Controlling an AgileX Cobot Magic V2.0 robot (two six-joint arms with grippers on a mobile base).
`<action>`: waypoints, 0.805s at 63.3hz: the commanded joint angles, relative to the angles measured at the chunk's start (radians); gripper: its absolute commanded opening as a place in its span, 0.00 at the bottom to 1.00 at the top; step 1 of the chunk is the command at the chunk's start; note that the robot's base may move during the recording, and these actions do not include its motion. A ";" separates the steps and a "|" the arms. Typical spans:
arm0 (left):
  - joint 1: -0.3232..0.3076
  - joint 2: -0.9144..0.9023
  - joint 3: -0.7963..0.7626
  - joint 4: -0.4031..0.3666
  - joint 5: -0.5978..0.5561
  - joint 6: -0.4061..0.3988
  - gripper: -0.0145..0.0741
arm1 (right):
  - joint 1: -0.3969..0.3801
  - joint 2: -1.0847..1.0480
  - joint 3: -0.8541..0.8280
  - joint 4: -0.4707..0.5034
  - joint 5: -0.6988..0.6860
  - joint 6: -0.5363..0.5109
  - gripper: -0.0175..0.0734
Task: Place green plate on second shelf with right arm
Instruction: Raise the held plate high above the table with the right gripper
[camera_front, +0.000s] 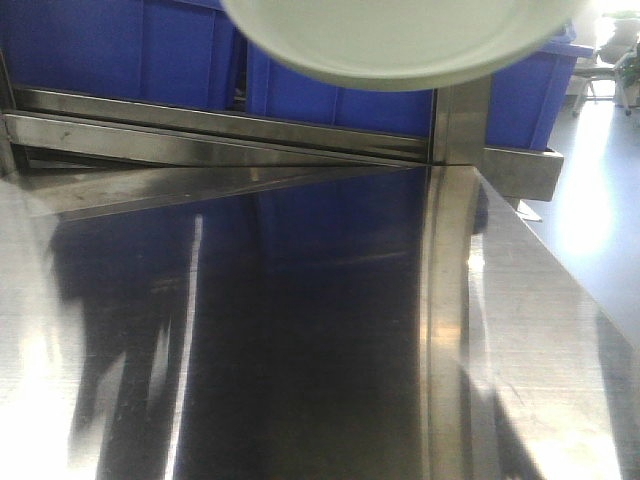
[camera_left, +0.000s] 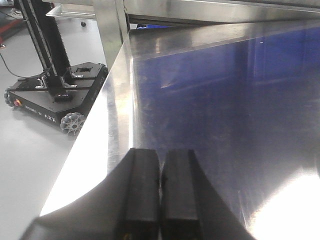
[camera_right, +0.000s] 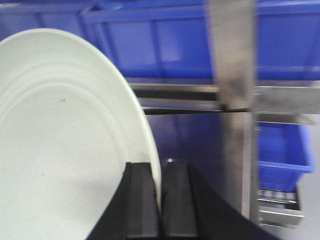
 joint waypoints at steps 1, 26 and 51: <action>-0.004 -0.024 0.042 0.001 -0.061 -0.005 0.30 | -0.047 -0.102 0.026 0.001 -0.114 -0.002 0.25; -0.004 -0.024 0.042 0.001 -0.061 -0.005 0.30 | -0.205 -0.444 0.296 -0.002 -0.115 -0.005 0.25; -0.004 -0.024 0.042 0.001 -0.061 -0.005 0.30 | -0.219 -0.607 0.437 -0.002 -0.121 -0.013 0.25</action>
